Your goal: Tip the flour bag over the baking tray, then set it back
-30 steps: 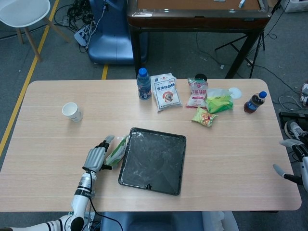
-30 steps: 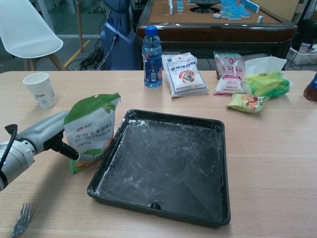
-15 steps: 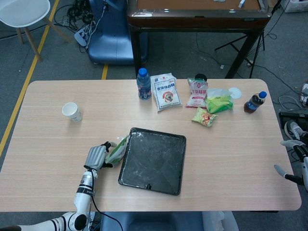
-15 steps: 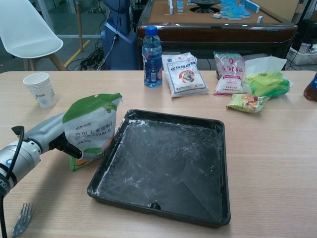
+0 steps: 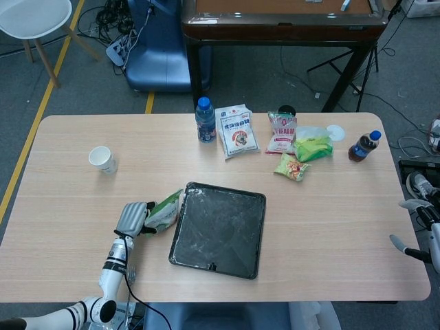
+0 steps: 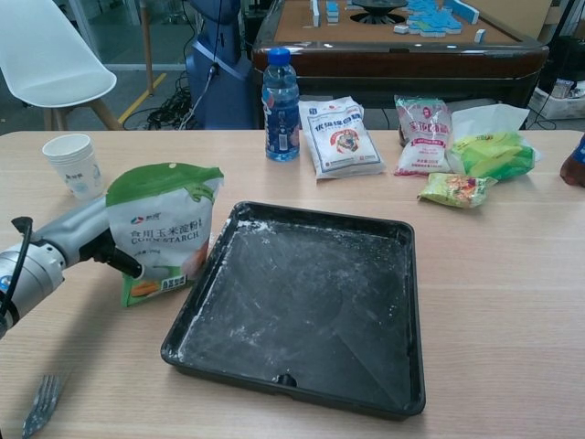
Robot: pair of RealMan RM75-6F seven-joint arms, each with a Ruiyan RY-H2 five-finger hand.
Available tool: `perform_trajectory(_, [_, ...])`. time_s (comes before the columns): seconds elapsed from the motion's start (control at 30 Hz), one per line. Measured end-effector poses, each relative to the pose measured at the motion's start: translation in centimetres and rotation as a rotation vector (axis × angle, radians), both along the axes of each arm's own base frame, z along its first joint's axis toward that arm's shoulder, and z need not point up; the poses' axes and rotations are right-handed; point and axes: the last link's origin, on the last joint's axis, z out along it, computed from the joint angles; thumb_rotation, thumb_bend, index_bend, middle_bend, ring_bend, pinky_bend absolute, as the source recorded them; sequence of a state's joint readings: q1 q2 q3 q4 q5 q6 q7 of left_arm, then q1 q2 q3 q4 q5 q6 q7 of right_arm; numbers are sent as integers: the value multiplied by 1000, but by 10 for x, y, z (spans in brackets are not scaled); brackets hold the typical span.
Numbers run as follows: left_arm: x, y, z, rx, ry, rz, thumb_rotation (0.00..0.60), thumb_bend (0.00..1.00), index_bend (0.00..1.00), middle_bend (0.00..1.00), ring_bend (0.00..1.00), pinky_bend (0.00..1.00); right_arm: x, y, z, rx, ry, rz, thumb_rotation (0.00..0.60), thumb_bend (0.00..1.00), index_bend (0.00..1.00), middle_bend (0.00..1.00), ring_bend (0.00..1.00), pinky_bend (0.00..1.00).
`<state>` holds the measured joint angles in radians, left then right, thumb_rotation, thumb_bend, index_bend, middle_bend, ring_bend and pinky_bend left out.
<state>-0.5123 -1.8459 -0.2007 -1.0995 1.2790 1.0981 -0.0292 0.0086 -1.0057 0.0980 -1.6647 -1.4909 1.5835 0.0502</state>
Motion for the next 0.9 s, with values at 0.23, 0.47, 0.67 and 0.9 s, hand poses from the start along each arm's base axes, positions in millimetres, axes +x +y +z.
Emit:
perform_trajectory(0.23, [-2, 7, 13, 3, -37, -41, 600, 323, 632, 768, 715, 883, 1, -1, 0, -1, -1, 1, 600, 155, 325, 315, 164, 268])
perform_trajectory(0.47, [1, 14, 36, 2, 11, -148, 600, 339, 643, 781, 727, 891, 2, -2, -1, 0, -2, 7, 600, 155, 325, 315, 163, 268])
perform_trajectory(0.67, [13, 18, 60, 13, 156, -297, 600, 339, 643, 780, 727, 891, 3, -3, -2, 2, -4, 12, 600, 155, 325, 315, 163, 268])
perform_trajectory(0.9, [38, 15, 69, 21, 381, -469, 600, 343, 634, 776, 727, 891, 4, -4, -6, 9, -10, 16, 600, 155, 325, 315, 163, 268])
